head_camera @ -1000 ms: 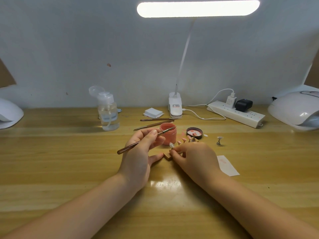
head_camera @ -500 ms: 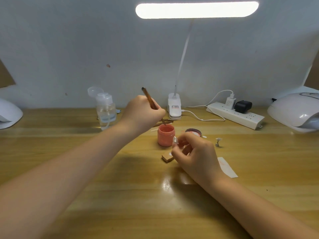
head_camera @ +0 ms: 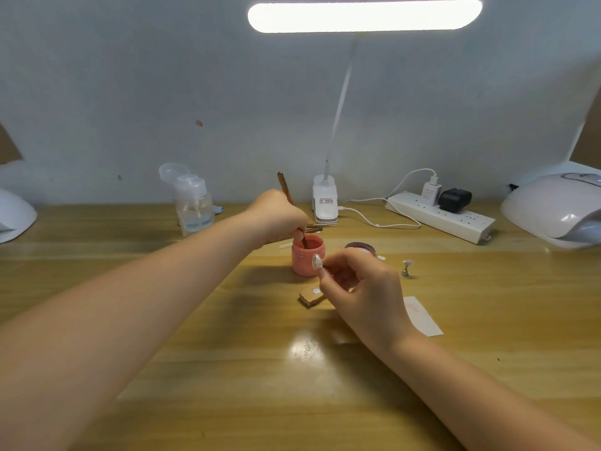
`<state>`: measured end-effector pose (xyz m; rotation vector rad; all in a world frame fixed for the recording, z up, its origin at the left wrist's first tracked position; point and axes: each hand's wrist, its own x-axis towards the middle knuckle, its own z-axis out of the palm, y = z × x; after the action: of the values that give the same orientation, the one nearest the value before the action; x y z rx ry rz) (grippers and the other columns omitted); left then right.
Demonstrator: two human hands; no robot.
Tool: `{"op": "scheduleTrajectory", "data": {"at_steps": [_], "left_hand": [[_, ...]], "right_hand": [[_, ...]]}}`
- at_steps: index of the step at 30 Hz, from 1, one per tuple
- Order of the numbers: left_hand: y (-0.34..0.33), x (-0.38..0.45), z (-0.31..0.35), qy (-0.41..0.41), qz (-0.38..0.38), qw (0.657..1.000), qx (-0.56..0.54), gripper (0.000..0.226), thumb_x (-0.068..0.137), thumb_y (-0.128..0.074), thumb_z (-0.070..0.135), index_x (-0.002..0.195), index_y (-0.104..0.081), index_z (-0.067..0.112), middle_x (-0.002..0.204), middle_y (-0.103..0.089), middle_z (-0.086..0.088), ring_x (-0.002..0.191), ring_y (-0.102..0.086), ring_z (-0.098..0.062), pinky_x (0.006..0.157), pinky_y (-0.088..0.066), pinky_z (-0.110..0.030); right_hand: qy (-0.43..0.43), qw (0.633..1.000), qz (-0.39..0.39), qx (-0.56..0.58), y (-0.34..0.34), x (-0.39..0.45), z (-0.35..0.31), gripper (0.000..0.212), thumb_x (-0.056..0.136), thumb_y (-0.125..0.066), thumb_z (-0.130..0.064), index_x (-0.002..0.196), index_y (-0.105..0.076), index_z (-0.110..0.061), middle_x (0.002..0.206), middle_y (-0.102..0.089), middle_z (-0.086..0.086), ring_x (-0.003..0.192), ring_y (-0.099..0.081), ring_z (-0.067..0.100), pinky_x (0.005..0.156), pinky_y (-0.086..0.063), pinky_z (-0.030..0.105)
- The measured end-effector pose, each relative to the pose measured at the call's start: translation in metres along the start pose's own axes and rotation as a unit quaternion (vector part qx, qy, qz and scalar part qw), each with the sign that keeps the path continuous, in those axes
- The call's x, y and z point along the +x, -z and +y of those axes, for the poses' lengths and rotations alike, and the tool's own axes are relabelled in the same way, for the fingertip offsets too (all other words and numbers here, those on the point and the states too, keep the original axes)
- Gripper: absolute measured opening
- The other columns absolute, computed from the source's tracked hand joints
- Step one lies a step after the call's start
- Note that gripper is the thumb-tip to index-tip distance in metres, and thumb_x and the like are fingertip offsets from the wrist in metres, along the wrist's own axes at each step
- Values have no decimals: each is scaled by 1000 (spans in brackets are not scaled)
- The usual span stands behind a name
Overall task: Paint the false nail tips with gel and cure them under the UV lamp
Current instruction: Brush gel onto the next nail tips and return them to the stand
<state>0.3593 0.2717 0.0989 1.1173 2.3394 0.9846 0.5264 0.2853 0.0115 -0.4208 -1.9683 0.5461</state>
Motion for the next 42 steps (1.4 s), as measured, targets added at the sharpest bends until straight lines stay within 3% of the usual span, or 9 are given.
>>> {"op": "scheduleTrajectory", "data": {"at_steps": [4, 9, 14, 20, 24, 29, 32, 38, 42], "left_hand": [[10, -1, -11, 72, 27, 971, -226, 7, 84, -61, 7, 77, -63, 7, 48, -63, 1, 51, -47, -10, 53, -41, -21], [22, -9, -33, 121, 44, 922, -365, 13, 85, -57, 10, 74, -64, 12, 48, -61, 5, 39, -42, -4, 49, -41, -18], [19, -17, -50, 138, 46, 901, -408, 14, 91, -59, 13, 77, -61, 12, 51, -66, 4, 33, -44, 0, 43, -43, -13], [16, -20, -64, 130, 97, 895, -416, 11, 91, -61, 14, 81, -62, 11, 53, -67, 4, 37, -46, -1, 45, -44, -17], [17, -36, -69, 24, 138, 878, -458, 6, 91, -66, 14, 89, -68, 9, 63, -71, 1, 45, -56, -3, 48, -50, -19], [17, -76, -58, -197, 156, 858, -447, 10, 86, -71, 15, 80, -77, 19, 78, -75, -7, 65, -69, -16, 64, -56, -25], [11, -99, -50, -294, 153, 869, -368, 12, 85, -67, 19, 85, -78, 25, 80, -76, -3, 69, -71, -18, 67, -57, -25], [2, -120, -41, -360, 150, 879, -275, 16, 85, -61, 33, 100, -69, 30, 88, -75, 6, 83, -72, -14, 76, -57, -27], [-1, -126, -39, -394, 158, 872, -242, 14, 88, -60, 28, 100, -68, 26, 91, -74, 9, 85, -72, -11, 75, -55, -21]], "right_hand": [[-32, 999, 5, 22, 2, 1, -1, 9, 80, -74, -6, 84, -70, -14, 72, -66, -6, 65, -61, 9, 62, -52, 32], [-84, 995, 5, 47, 5, 5, -2, 11, 83, -73, -10, 90, -72, -18, 75, -69, -10, 69, -65, 9, 68, -55, 35], [-109, 992, 2, 62, 8, 6, -2, 19, 84, -72, -11, 91, -70, -29, 78, -70, -14, 71, -65, 8, 70, -55, 34], [-138, 985, 10, 108, 7, 7, -4, 13, 83, -74, -12, 90, -71, -23, 76, -71, -6, 71, -67, 11, 70, -57, 37], [-153, 978, 19, 142, 11, 12, -6, 11, 83, -73, -12, 88, -72, -22, 74, -72, -1, 70, -70, 19, 70, -58, 47], [-166, 968, 41, 186, 17, 21, -11, 15, 83, -73, -11, 87, -71, -26, 75, -73, -2, 67, -71, 15, 62, -59, 28], [-160, 968, 53, 188, 22, 26, -15, 15, 83, -73, -11, 90, -71, -24, 78, -74, -2, 70, -72, 15, 61, -57, 22], [-95, 982, 55, 151, 32, 34, -23, 14, 84, -71, -16, 98, -70, -20, 81, -73, -1, 73, -71, 14, 64, -59, 24], [-87, 986, 62, 131, 34, 35, -23, 17, 84, -70, -15, 101, -69, -17, 82, -72, -1, 72, -71, 13, 65, -60, 29]]}}
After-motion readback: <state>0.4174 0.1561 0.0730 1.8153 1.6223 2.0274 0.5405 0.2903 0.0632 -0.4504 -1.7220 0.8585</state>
